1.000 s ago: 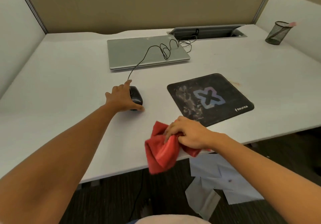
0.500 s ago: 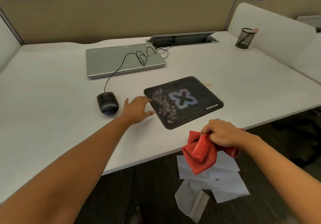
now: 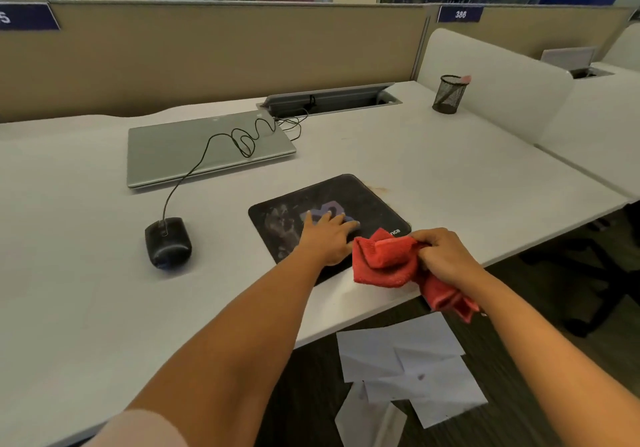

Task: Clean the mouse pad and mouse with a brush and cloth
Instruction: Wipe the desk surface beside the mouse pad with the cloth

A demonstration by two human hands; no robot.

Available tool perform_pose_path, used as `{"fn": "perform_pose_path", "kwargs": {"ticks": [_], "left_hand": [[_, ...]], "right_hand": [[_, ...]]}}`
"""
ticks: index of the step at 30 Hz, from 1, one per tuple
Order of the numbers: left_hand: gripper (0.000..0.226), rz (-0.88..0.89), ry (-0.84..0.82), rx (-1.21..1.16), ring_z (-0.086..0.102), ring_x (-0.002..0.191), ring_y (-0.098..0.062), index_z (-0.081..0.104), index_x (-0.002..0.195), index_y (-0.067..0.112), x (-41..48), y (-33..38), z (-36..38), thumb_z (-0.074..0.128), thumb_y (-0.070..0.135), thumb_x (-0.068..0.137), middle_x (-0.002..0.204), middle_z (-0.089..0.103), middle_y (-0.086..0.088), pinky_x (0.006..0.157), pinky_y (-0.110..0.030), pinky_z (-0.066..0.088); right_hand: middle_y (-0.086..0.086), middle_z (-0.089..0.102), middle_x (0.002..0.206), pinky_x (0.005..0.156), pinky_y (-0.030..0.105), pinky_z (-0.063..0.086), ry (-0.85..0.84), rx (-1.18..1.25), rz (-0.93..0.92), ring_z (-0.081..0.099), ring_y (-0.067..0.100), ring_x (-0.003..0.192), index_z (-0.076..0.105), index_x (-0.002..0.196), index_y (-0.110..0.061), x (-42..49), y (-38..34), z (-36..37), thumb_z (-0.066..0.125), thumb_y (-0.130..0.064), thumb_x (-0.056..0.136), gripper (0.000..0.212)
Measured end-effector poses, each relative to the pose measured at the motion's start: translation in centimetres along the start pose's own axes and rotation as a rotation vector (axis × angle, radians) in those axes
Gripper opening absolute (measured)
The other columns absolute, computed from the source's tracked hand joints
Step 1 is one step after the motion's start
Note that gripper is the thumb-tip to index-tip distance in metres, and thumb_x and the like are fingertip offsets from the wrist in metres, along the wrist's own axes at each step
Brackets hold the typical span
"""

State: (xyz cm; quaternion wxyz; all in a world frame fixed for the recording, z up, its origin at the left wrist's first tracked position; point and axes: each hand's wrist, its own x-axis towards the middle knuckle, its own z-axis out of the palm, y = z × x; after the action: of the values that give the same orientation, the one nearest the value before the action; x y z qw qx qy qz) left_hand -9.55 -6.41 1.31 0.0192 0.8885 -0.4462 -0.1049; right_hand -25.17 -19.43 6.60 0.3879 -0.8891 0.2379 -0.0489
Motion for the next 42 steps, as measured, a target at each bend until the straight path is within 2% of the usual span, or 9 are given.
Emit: {"fn": "perform_pose_path", "kwargs": {"ticks": [3, 9, 14, 18, 22, 26, 30, 38, 42], "left_hand": [[0.066, -0.029, -0.028, 0.055, 0.008, 0.143, -0.035, 0.017, 0.146, 0.036, 0.4, 0.6, 0.3, 0.03, 0.064, 0.088, 0.157, 0.011, -0.004, 0.104, -0.069, -0.008], [0.08, -0.055, -0.007, 0.079, 0.008, 0.143, -0.036, 0.012, 0.146, 0.038, 0.4, 0.4, 0.0, 0.038, 0.074, 0.079, 0.157, 0.012, -0.001, 0.097, -0.074, -0.012], [0.085, -0.046, -0.036, 0.101, 0.01, 0.142, -0.038, 0.01, 0.145, 0.04, 0.3, 0.5, -0.1, 0.045, 0.073, 0.076, 0.157, 0.009, -0.001, 0.094, -0.079, -0.008], [0.076, -0.047, -0.048, 0.098, 0.017, 0.14, -0.035, 0.02, 0.142, 0.041, 0.0, -1.1, -0.6, 0.048, 0.068, 0.077, 0.154, 0.019, 0.0, 0.091, -0.081, -0.005], [0.077, -0.056, -0.085, 0.114, 0.021, 0.139, -0.034, 0.019, 0.14, 0.046, -0.5, -4.4, -1.1, 0.051, 0.069, 0.073, 0.154, 0.019, 0.001, 0.092, -0.081, -0.003], [0.08, -0.077, -0.118, 0.109, 0.02, 0.14, -0.033, 0.016, 0.139, 0.049, -1.2, -7.8, -1.4, 0.053, 0.069, 0.071, 0.155, 0.015, 0.003, 0.094, -0.079, 0.0], [0.079, -0.096, -0.134, 0.099, 0.021, 0.139, -0.032, 0.017, 0.139, 0.049, -1.7, -9.7, -1.7, 0.055, 0.068, 0.072, 0.154, 0.017, 0.006, 0.098, -0.078, 0.003], [0.08, -0.231, -0.111, 0.036, 0.041, 0.129, -0.029, 0.039, 0.134, 0.033, 1.8, -7.2, -3.7, 0.038, 0.082, 0.071, 0.135, 0.048, 0.002, 0.1, -0.074, -0.002], [0.071, -0.261, 0.04, -0.083, 0.03, 0.138, -0.024, 0.028, 0.143, 0.025, 5.9, -6.0, -4.2, 0.033, 0.067, 0.086, 0.149, 0.033, 0.001, 0.108, -0.065, 0.001]], "right_hand": [[-0.006, 0.06, 0.06, 0.056, 0.02, 0.039, 0.033, 0.091, 0.008, 0.052, 0.011, 0.059, 0.066, 0.069, -0.029, 0.6, 0.1, -0.5, 0.04, 0.013, 0.073, 0.05], [-0.003, 0.06, 0.062, 0.055, 0.021, 0.04, 0.093, 0.165, 0.024, 0.05, 0.01, 0.058, 0.068, 0.075, -0.029, 2.3, 0.3, -0.9, 0.04, 0.01, 0.075, 0.047], [-0.006, 0.058, 0.057, 0.046, 0.018, 0.04, 0.175, 0.31, 0.068, 0.051, 0.014, 0.056, 0.066, 0.068, -0.031, 4.6, -0.4, -0.8, 0.04, 0.011, 0.067, 0.049], [-0.002, 0.058, 0.062, 0.054, 0.025, 0.043, 0.223, 0.393, 0.083, 0.052, 0.017, 0.061, 0.066, 0.068, -0.026, 6.9, -1.4, -0.9, 0.039, 0.01, 0.065, 0.046], [0.009, 0.062, 0.069, 0.072, 0.046, 0.053, 0.311, 0.537, 0.111, 0.059, 0.033, 0.074, 0.066, 0.067, -0.02, 9.6, -2.4, -2.0, 0.038, 0.011, 0.059, 0.042], [0.011, 0.062, 0.074, 0.077, 0.05, 0.053, 0.409, 0.67, 0.168, 0.059, 0.035, 0.077, 0.065, 0.07, -0.019, 12.3, -2.9, -3.2, 0.038, 0.012, 0.058, 0.043], [0.011, 0.063, 0.084, 0.08, 0.049, 0.056, 0.441, 0.659, 0.205, 0.062, 0.036, 0.084, 0.065, 0.083, -0.016, 14.4, -3.1, -3.4, 0.039, 0.009, 0.061, 0.042], [0.01, 0.062, 0.103, 0.08, 0.037, 0.054, 0.46, 0.565, 0.244, 0.06, 0.029, 0.086, 0.059, 0.114, -0.012, 20.3, -2.9, -3.9, 0.037, 0.006, 0.072, 0.051], [0.013, 0.061, 0.112, 0.072, 0.03, 0.046, 0.466, 0.424, 0.215, 0.056, 0.028, 0.088, 0.058, 0.117, -0.013, 24.5, -2.9, -4.7, 0.036, 0.003, 0.078, 0.047]]}}
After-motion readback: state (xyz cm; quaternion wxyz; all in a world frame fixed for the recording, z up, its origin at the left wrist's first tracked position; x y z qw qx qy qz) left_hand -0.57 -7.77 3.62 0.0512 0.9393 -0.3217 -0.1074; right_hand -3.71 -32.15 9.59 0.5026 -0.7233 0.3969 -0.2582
